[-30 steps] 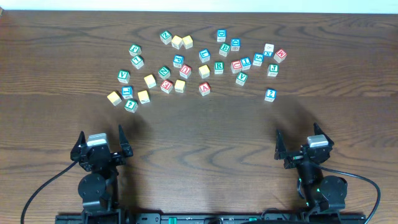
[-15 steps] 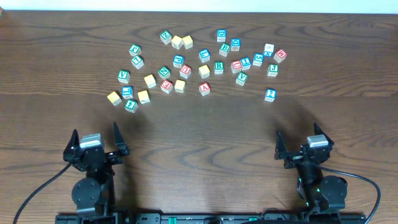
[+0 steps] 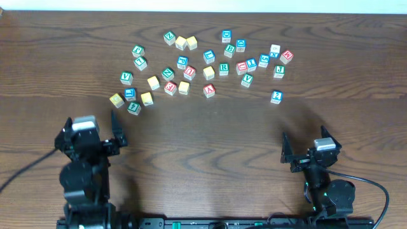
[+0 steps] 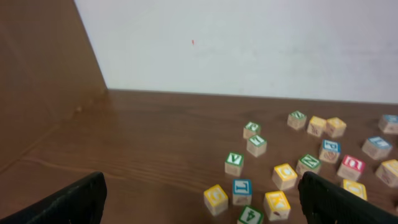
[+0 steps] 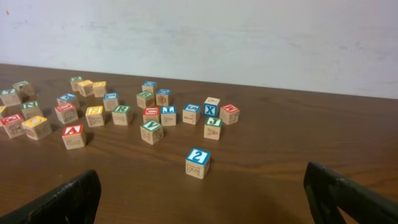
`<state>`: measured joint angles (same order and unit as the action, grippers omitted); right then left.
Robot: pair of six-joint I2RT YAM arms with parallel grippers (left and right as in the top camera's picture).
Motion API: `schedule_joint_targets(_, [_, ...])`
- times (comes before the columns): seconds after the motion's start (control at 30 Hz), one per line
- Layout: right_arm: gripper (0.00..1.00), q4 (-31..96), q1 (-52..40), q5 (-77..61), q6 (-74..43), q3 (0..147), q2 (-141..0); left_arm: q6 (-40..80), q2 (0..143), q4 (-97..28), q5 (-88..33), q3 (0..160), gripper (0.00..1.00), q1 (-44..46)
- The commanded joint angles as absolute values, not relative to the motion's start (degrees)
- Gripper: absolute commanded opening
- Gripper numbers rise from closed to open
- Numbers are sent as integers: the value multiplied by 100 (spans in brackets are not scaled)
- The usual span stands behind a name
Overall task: Spell out CORL
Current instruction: 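Raise both arms and swing grippers toward the block pile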
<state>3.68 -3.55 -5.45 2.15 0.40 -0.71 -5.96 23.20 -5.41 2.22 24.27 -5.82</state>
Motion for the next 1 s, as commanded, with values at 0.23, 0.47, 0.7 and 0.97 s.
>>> schedule_joint_targets(0.23, [99,390,-346,-504,224,32,-38,-397,3931,-1337,-484,3913,98,-558])
schedule_joint_targets(0.47, [99,392,-346,-462,224,32,-38,-69,4421,-1535,-864,4265,98,-561])
schedule_joint_targets(0.7, [99,145,-346,-703,222,32,-38,-14,4906,-2064,-1017,4731,98,-561])
schedule_joint_targets(0.97, [99,-86,-344,-1125,222,222,-54,-16,5358,-2718,-1057,5439,97,-561])
